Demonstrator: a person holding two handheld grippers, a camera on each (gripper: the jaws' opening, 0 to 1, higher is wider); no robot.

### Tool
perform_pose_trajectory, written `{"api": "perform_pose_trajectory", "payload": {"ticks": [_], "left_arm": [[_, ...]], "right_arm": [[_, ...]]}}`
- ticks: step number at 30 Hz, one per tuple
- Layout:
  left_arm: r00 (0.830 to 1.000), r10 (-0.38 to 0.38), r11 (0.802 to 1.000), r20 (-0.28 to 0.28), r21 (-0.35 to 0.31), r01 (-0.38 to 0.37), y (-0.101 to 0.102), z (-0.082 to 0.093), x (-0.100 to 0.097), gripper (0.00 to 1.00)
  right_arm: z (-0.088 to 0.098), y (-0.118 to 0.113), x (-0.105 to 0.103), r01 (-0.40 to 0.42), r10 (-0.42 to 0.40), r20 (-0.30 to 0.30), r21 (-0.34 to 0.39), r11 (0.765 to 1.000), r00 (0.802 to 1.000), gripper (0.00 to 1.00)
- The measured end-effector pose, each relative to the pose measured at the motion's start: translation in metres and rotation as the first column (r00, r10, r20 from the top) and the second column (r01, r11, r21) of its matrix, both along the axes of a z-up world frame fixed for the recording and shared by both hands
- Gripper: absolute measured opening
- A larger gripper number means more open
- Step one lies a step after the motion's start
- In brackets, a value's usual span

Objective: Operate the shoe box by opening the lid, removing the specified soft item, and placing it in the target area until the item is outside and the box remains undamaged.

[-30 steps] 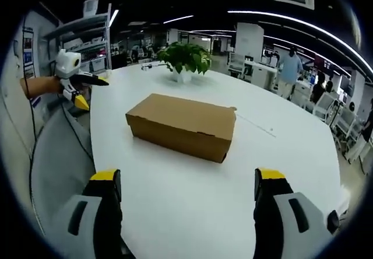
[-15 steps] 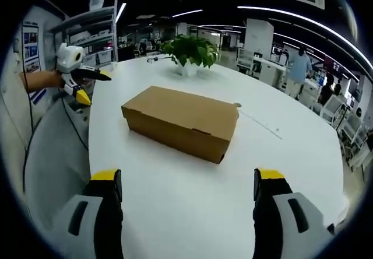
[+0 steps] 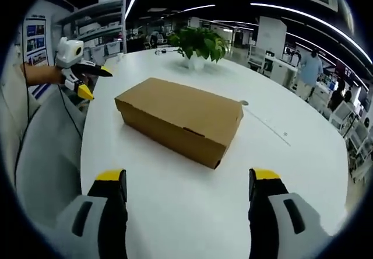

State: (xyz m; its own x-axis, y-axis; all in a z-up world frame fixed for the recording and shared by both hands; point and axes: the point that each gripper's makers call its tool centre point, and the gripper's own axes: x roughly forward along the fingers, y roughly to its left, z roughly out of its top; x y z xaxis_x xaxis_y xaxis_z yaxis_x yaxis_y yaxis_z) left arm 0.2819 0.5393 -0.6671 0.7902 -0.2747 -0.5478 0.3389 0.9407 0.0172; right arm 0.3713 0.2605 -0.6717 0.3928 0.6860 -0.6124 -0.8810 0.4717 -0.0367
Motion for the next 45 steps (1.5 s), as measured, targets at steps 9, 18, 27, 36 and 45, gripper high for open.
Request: {"api": "perform_pose_trajectory", "payload": {"ticks": [9,18,27,36,45], "left_arm": [[0.999,0.029,0.999,-0.031,-0.014,-0.029,-0.013,-0.018,0.011,0.75],[0.997,0.071,0.997,-0.037,-0.006,-0.071,-0.018,-0.032,0.022,0.72],[0.994,0.104,0.994,-0.038,-0.015,-0.105,-0.027,-0.039,0.034,0.67],[0.99,0.135,0.991,-0.044,-0.01,-0.136,-0.031,-0.047,0.044,0.63],[0.986,0.163,0.987,-0.043,-0.002,-0.163,-0.026,-0.05,0.051,0.54]], "right_arm": [[-0.008,0.011,0.021,-0.023,0.023,-0.007,0.005,1.0,1.0,0.74],[-0.015,0.016,0.038,-0.061,0.061,-0.003,-0.004,0.998,0.998,0.67],[-0.02,0.021,0.057,-0.074,0.074,0.015,-0.025,0.997,0.997,0.58],[-0.038,0.032,0.071,-0.071,0.071,0.003,-0.042,0.997,0.997,0.51],[-0.045,0.043,0.075,-0.083,0.083,-0.001,-0.047,0.995,0.997,0.4]]}}
